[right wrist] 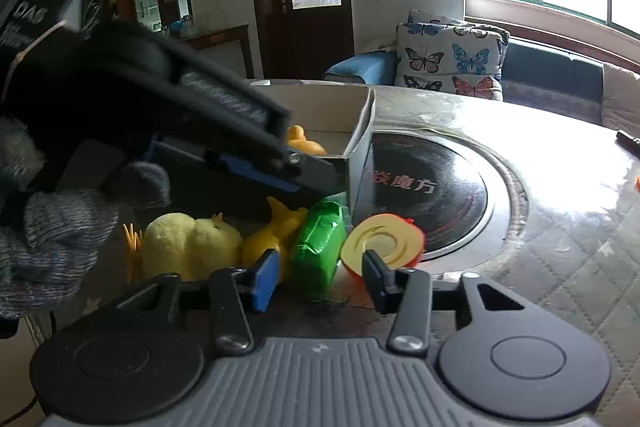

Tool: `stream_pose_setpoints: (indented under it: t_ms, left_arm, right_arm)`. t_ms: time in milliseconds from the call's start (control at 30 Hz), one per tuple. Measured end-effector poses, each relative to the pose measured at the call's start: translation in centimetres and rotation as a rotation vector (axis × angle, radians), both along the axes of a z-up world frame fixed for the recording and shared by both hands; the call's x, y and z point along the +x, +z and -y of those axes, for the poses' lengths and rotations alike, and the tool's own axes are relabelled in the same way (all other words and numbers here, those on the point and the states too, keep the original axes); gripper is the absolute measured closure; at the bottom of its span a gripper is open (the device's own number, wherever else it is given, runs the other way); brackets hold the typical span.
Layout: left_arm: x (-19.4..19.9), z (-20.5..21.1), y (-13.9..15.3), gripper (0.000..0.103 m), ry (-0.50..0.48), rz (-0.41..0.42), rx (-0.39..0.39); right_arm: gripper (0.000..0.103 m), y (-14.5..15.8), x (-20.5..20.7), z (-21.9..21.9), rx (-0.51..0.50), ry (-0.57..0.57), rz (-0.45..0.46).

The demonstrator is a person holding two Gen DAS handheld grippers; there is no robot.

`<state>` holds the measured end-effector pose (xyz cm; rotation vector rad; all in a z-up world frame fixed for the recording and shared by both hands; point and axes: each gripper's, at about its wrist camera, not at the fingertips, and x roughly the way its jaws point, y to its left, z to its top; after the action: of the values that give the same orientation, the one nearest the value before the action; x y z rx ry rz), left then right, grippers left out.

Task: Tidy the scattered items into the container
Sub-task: 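Lower the left gripper and grasp the green bottle toy, then carry the green toy with the left gripper and drop it into the box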

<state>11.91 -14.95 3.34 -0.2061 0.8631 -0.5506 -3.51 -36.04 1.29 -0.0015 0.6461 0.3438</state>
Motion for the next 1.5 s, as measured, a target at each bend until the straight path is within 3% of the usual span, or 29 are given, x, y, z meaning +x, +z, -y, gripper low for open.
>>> stream_pose_setpoints:
  t_ms: [100,500,900,1267,1500]
  left_arm:
    - [0.4,0.2,-0.2,0.074,0.005,-0.012,0.001]
    - [1.7,0.8,-1.5,0.074,0.003,-0.076,0.023]
    - [1.7,0.2,-2.0,0.075,0.001,-0.104,-0.006]
    - [-1.1,-1.5,2.2,0.077,0.018,0.006,-0.077]
    - [1.1,-2.2,4.8,0.077,0.073,0.077,-0.108]
  right_arm:
    - [0.067,-0.3,0.3,-0.3,0.008,-0.007,-0.011]
    - [0.076,-1.3,1.5,-0.7,0.019,-0.027,-0.039]
    - [0.079,-1.5,1.2,-0.7,0.021,-0.039,-0.033]
    - [0.079,1.9,-1.3,-2.1,-0.035,0.001,0.102]
    - [0.079,4.4,1.5,-2.8,-0.039,0.033,0.179]
